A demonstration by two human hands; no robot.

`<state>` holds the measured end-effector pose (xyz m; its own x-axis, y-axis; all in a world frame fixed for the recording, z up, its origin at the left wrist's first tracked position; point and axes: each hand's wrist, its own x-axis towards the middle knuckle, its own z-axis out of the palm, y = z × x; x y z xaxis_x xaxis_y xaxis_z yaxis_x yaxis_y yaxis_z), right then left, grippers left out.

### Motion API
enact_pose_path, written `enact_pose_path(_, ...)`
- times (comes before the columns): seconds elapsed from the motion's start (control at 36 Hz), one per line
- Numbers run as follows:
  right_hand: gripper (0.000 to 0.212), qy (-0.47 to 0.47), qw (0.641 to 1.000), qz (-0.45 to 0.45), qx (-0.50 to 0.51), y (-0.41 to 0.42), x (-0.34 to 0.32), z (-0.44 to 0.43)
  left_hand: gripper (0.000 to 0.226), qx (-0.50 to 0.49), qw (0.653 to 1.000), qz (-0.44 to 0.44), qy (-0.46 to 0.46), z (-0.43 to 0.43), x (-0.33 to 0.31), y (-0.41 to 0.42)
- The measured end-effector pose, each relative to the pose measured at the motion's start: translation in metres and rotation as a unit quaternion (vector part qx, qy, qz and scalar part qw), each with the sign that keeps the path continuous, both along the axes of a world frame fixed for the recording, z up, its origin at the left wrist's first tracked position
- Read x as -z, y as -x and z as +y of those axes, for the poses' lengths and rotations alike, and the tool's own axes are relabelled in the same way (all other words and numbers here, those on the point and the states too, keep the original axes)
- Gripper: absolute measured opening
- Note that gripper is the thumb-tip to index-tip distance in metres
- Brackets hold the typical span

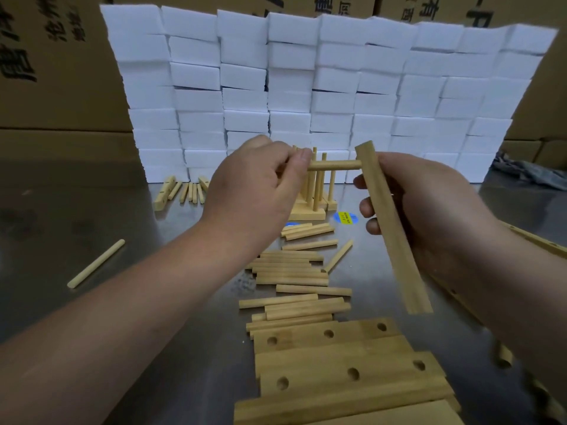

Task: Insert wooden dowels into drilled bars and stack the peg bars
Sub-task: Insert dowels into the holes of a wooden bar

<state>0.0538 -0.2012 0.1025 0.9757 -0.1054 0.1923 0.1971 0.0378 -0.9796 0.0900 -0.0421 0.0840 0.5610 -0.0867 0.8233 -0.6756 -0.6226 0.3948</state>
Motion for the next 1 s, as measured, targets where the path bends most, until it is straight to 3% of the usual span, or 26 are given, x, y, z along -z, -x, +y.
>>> enact_pose_path(0.06, 0.029, -0.007, 1.000, -0.006, -0.012, 0.001, -0.001, 0.000, 0.030, -0.004, 1.000, -0.004, -0.008, 0.001, -0.002, 0.000)
enact_pose_path(0.17, 0.017, -0.041, 0.997, -0.039, -0.045, 0.003, -0.002, 0.004, 0.032, -0.001, 1.000, 0.002, -0.020, 0.003, -0.006, 0.003)
enact_pose_path(0.31, 0.021, -0.053, 0.997, -0.044, -0.046, 0.000, -0.002, 0.005, 0.039, 0.007, 0.999, 0.016, -0.036, 0.001, -0.010, 0.009)
enact_pose_path(0.42, 0.025, -0.065, 0.996, -0.038, -0.044, 0.000, -0.003, 0.003, 0.019, 0.033, 0.997, 0.030, -0.068, 0.001, -0.015, 0.012)
enact_pose_path(0.47, 0.026, -0.067, 0.996, -0.039, -0.039, 0.000, -0.003, 0.001, 0.021, 0.038, 0.994, 0.030, -0.094, 0.001, -0.017, 0.014)
enact_pose_path(0.56, 0.027, -0.054, 0.997, -0.044, -0.030, 0.000, -0.004, 0.000, 0.031, 0.040, 0.992, 0.023, -0.122, 0.001, -0.020, 0.018)
enact_pose_path(0.69, 0.025, 0.000, 0.998, -0.067, -0.017, 0.003, -0.001, 0.002, 0.019, 0.023, 0.984, 0.028, -0.174, 0.003, -0.025, 0.019)
enact_pose_path(1.0, 0.024, 0.021, 0.995, -0.097, -0.024, 0.005, 0.003, 0.003, 0.026, 0.001, 0.974, 0.048, -0.221, 0.002, -0.026, 0.025)
